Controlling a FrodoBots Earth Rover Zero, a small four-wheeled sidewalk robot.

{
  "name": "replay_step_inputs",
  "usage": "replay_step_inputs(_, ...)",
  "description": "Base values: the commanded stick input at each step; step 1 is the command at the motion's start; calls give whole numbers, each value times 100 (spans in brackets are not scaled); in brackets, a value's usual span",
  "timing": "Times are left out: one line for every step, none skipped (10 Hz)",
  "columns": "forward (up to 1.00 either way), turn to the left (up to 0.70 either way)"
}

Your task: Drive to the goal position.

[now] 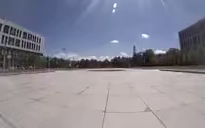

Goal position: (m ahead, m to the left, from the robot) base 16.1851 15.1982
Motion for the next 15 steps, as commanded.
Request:
replay_step_inputs(70,0)
replay_step_inputs(70,0)
replay_step_inputs(70,0)
replay_step_inputs(70,0)
replay_step_inputs(70,0)
replay_step_inputs(70,0)
replay_step_inputs(70,0)
replay_step_inputs(70,0)
replay_step_inputs(70,0)
replay_step_inputs(70,0)
replay_step_inputs(70,0)
replay_step_inputs(67,0)
replay_step_inputs(66,0)
replay_step_inputs(66,0)
replay_step_inputs(66,0)
